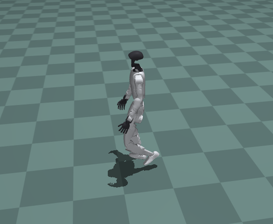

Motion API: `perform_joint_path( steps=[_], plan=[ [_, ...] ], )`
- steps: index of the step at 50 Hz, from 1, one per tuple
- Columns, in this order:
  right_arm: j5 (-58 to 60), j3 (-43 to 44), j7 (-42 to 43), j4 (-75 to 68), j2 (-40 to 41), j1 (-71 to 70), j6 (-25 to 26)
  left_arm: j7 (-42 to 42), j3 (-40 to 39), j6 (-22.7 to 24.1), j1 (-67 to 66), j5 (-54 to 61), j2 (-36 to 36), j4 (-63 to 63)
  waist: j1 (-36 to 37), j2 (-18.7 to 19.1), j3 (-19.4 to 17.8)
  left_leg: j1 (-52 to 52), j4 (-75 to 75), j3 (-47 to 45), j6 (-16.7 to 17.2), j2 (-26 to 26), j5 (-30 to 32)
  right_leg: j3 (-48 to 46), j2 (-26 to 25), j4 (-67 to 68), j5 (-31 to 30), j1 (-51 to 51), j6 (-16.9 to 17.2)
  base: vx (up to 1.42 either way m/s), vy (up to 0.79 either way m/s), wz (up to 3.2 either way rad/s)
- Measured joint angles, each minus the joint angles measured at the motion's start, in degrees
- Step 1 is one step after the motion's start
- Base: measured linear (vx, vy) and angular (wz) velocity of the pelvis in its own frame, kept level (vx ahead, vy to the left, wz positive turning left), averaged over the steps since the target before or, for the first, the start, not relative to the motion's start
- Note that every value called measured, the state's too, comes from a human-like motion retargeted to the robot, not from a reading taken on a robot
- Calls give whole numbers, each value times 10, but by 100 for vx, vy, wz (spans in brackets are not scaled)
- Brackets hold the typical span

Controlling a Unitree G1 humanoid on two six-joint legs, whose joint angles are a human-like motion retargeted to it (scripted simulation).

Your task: Walk

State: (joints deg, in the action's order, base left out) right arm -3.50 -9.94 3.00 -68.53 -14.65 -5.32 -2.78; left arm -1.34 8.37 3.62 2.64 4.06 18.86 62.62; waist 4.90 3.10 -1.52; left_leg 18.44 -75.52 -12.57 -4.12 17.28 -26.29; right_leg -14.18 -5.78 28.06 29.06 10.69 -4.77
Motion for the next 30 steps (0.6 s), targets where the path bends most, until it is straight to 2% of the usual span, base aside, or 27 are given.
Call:
perform_joint_path(
  steps=[5,13,17,21,25,30],
  plan=[
    [-4,-10,-10,16,9,-21,-3,-1,-11,5,3,5,-3,-9,30,-21,-17,74,107,-26,3,-14,-41,28,7,-41,17,-66,9,41,2,-32],
    [0,-31,-25,43,25,-41,-14,14,5,12,-6,-15,-28,7,42,-44,-22,149,360,-46,42,-70,11,57,31,-69,43,-132,24,36,8,-26],
    [6,-37,-30,50,32,-38,-16,20,15,11,-19,-28,-41,11,39,-44,-17,179,418,-42,48,-81,15,69,36,-42,69,-141,30,35,14,-22],
    [10,-36,-34,49,37,-33,-14,26,19,7,-26,-34,-49,15,38,-53,-9,189,439,-46,39,-94,31,85,50,-11,92,-147,34,39,15,-19],
    [8,-30,-33,37,43,-20,-10,29,21,3,-34,-30,-56,20,42,-65,-1,197,396,-50,21,-101,51,96,73,31,106,-154,42,44,16,-18],
    [-5,-15,-29,8,50,5,-3,33,20,0,-44,-5,-62,23,44,-83,17,201,326,-54,-13,-123,63,116,105,89,77,-158,63,49,17,2]
  ],
)
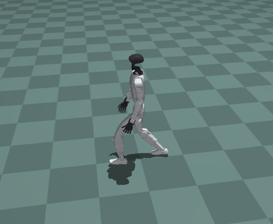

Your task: Walk

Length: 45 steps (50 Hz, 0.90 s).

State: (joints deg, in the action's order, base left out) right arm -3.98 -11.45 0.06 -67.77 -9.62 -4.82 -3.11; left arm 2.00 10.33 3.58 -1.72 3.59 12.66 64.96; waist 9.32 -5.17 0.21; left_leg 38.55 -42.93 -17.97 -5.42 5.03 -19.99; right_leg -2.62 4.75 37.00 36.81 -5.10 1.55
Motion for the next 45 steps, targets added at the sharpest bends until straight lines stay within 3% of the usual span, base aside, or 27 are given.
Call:
perform_joint_path(
  steps=[6,10,15,22,25,30,38,45],
  plan=[
    [-13,10,-18,-31,-2,22,11,4,5,-1,-2,24,-1,-3,-13,-38,19,-58,51,-9,-45,-89,-9,27,61,115,-175,29,66,47,19,30],
    [-14,9,-31,-27,-8,24,13,3,8,0,2,21,4,-14,-28,-51,25,-104,95,-9,-60,-131,-20,18,110,230,-247,83,69,42,16,19],
    [-15,8,-27,0,-16,7,6,-7,5,1,24,14,21,-24,-51,-47,23,-163,155,-6,-57,-155,-27,-18,158,324,-166,168,21,37,12,0],
    [-8,0,-8,49,-24,-24,-5,-34,-4,-1,67,8,46,-18,-88,-26,14,-244,250,12,-31,-160,-19,-72,156,255,-47,267,-6,29,4,5],
    [-4,-4,-3,63,-25,-33,-7,-43,-7,-1,85,7,56,-14,-100,-14,13,-268,281,21,-19,-152,-16,-89,131,176,-41,296,-1,24,1,11],
    [4,-8,-3,61,-24,-37,-6,-47,-6,1,108,-4,63,-2,-106,2,17,-303,339,35,-6,-140,-3,-96,82,40,-83,320,20,20,-1,15],
    [22,-13,-17,21,-18,-21,2,-37,2,2,110,-22,55,6,-107,-9,23,-337,375,51,-1,-154,-2,-80,75,0,-115,333,35,16,-3,19],
    [27,-13,-31,-16,-13,-15,7,-18,11,1,101,-31,43,11,-103,-12,20,-372,405,61,3,-159,1,-77,76,9,-101,317,27,12,-4,6]
  ],
)
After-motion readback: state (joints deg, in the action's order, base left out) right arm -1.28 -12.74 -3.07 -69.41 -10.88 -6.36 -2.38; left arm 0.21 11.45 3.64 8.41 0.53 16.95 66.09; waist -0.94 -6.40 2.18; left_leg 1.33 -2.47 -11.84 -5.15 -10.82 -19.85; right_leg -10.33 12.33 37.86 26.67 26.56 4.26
